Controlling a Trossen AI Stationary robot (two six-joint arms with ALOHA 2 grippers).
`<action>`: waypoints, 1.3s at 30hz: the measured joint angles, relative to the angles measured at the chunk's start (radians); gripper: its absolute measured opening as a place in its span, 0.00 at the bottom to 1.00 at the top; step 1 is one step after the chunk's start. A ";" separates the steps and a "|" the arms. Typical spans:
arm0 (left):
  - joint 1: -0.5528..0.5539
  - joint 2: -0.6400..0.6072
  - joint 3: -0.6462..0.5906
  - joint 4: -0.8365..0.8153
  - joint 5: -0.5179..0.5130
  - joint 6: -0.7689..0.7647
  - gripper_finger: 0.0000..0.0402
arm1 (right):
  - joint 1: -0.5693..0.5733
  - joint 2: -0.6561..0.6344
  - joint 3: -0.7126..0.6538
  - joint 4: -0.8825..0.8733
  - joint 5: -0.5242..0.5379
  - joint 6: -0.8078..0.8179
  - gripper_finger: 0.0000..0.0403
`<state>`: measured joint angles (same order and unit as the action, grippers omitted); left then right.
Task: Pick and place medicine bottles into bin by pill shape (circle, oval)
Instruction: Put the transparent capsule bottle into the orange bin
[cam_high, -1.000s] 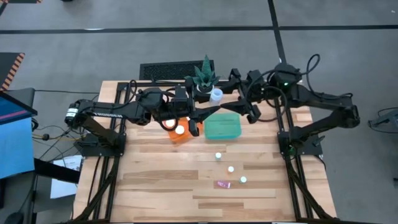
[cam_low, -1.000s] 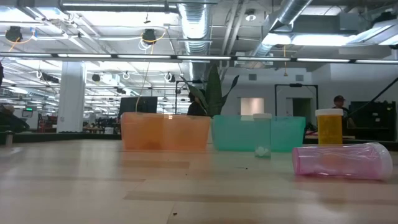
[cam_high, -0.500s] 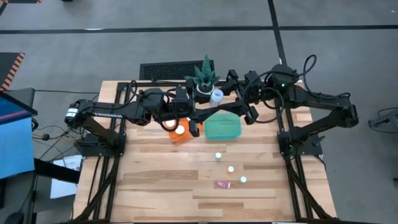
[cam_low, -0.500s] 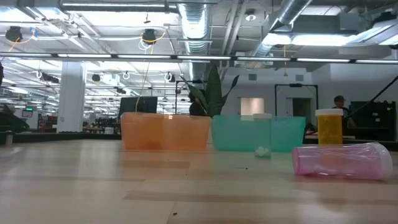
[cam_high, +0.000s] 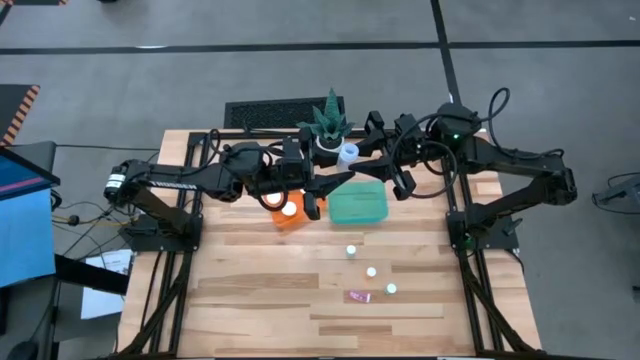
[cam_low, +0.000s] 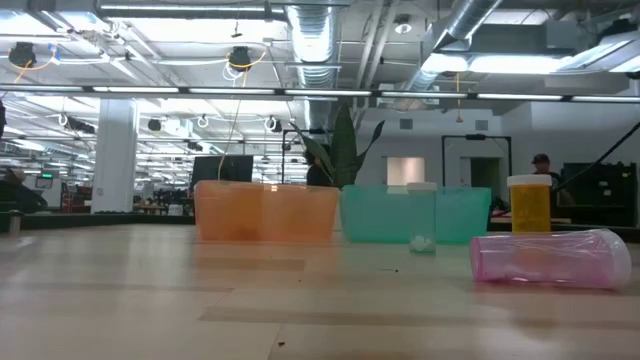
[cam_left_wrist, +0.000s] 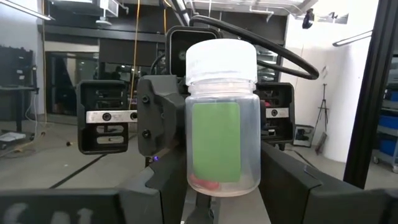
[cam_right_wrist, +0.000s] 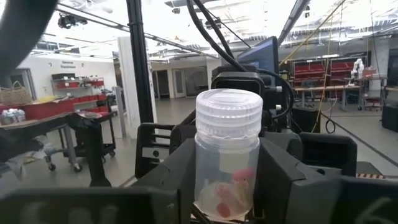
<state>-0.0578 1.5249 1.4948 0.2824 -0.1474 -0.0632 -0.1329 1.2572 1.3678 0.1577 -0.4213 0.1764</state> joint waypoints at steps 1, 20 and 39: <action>0.000 0.000 0.000 -0.001 0.000 0.000 0.40 | 0.000 0.000 0.000 0.000 0.000 0.000 0.35; -0.003 0.000 0.000 -0.169 0.008 -0.109 0.63 | 0.000 0.002 0.000 -0.036 0.001 0.000 0.36; -0.045 -0.229 0.000 -0.645 -0.025 -0.397 0.69 | 0.021 -0.043 0.000 -0.547 0.000 -0.136 0.37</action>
<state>-0.1024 1.2964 1.4944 -0.3627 -0.1721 -0.4604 -0.1116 1.2138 1.3674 -0.3892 -0.4210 0.0404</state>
